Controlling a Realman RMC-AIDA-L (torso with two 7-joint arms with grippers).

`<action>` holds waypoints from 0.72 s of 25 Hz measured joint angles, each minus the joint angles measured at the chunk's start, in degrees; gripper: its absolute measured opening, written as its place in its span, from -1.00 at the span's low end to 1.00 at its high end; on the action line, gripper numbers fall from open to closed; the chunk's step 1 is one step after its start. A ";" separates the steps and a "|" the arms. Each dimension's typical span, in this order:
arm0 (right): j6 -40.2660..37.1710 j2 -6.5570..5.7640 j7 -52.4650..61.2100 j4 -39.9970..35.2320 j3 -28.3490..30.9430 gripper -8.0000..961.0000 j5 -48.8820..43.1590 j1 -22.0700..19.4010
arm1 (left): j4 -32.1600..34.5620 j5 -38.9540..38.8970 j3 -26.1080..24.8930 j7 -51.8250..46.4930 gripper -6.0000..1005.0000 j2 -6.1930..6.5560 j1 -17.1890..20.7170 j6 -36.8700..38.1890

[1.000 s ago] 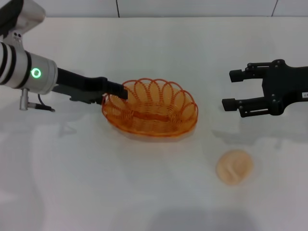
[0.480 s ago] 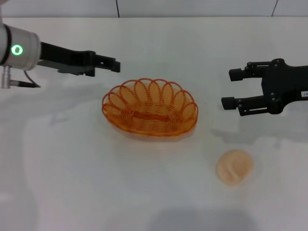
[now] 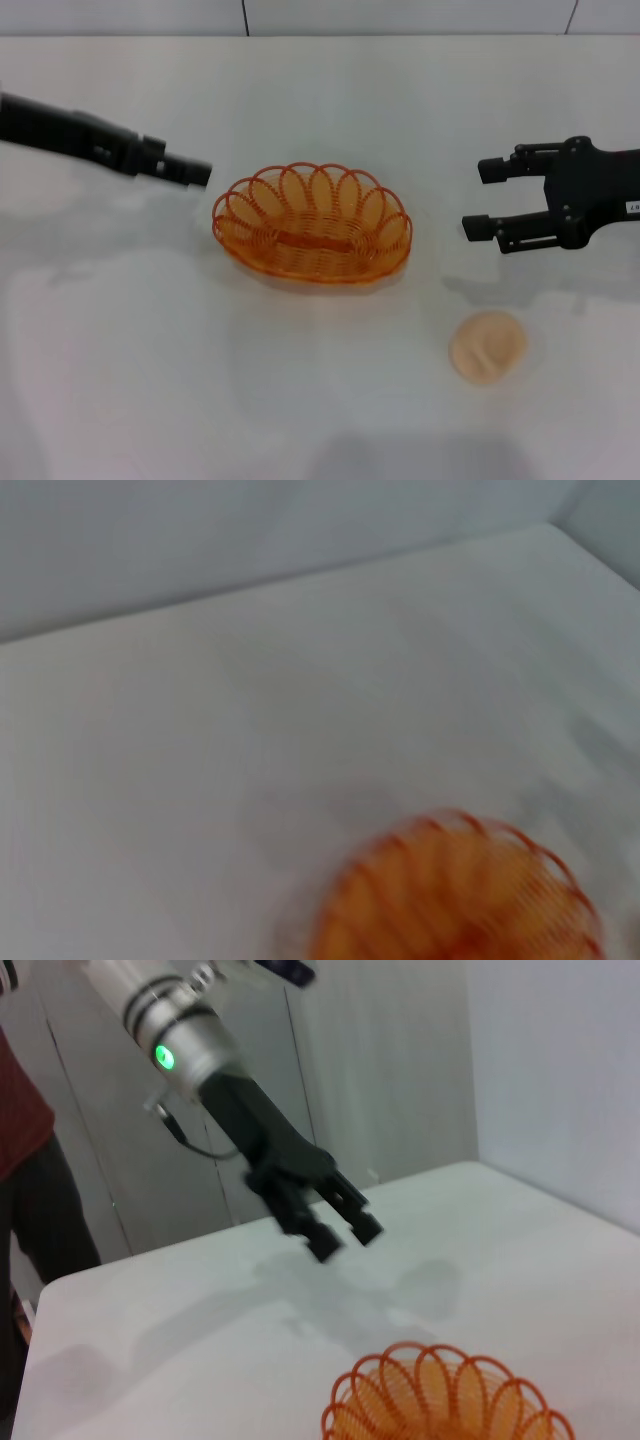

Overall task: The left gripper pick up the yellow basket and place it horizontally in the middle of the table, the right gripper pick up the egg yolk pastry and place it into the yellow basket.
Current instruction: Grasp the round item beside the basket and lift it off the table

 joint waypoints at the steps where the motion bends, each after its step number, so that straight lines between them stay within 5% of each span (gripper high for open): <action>1: -0.10 0.01 0.19 -0.03 -0.09 0.51 -0.38 -0.02 | 0.46 -0.15 0.00 1.30 0.77 0.21 0.14 2.65; 7: 0.27 0.11 1.58 -0.81 -2.46 0.50 -2.65 0.10 | 1.91 0.57 0.28 6.03 0.77 1.21 1.56 11.13; 18: 1.22 0.22 8.33 -4.42 -8.14 0.50 -10.50 0.56 | 2.37 0.92 0.40 9.60 0.77 1.35 3.43 13.28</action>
